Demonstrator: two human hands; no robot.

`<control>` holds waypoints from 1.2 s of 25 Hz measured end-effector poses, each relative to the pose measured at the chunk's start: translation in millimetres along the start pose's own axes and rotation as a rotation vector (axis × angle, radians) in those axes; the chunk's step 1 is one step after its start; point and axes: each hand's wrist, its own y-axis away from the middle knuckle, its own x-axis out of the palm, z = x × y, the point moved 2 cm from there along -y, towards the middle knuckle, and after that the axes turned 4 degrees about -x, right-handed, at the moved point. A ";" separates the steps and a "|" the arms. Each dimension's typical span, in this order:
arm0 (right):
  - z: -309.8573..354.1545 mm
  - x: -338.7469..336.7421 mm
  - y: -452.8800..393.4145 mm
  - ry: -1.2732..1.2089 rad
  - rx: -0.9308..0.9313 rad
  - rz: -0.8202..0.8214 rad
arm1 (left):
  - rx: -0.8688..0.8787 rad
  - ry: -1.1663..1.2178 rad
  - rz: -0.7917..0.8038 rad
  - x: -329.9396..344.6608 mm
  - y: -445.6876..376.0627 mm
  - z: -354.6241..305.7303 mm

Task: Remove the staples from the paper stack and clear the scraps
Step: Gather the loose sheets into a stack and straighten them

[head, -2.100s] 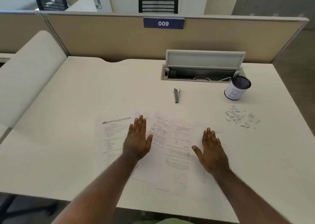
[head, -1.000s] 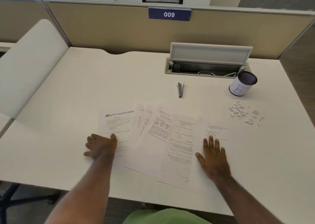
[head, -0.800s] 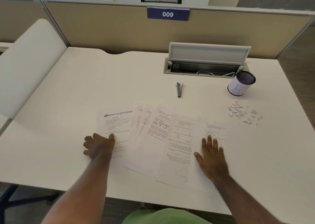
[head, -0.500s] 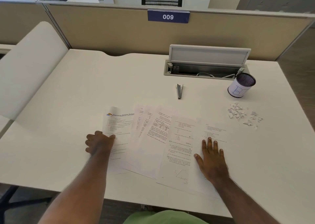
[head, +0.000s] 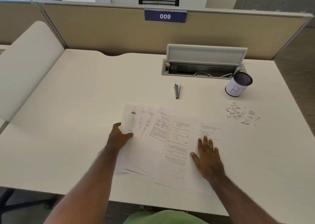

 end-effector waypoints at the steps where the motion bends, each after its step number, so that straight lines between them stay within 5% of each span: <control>1: 1.3 0.2 -0.8 -0.008 -0.005 0.012 | 0.004 0.047 0.039 5.2 0.0 1.2; 5: 7.7 -1.2 -3.7 -0.066 -0.025 0.029 | -0.051 0.339 0.232 21.1 12.4 4.6; 9: 4.6 -10.4 -5.3 -0.135 -0.013 -0.032 | -0.090 0.350 0.378 32.9 23.3 7.7; 13: -38.4 -27.8 2.0 -0.187 0.354 -0.201 | -0.123 0.383 0.412 37.0 20.3 12.5; 17: -65.5 -29.8 10.8 -0.275 0.619 -0.094 | -0.140 0.417 0.403 41.8 19.5 11.5; 30: -15.7 -27.2 5.1 -0.220 0.469 0.050 | -0.102 0.513 0.490 74.9 42.5 -0.6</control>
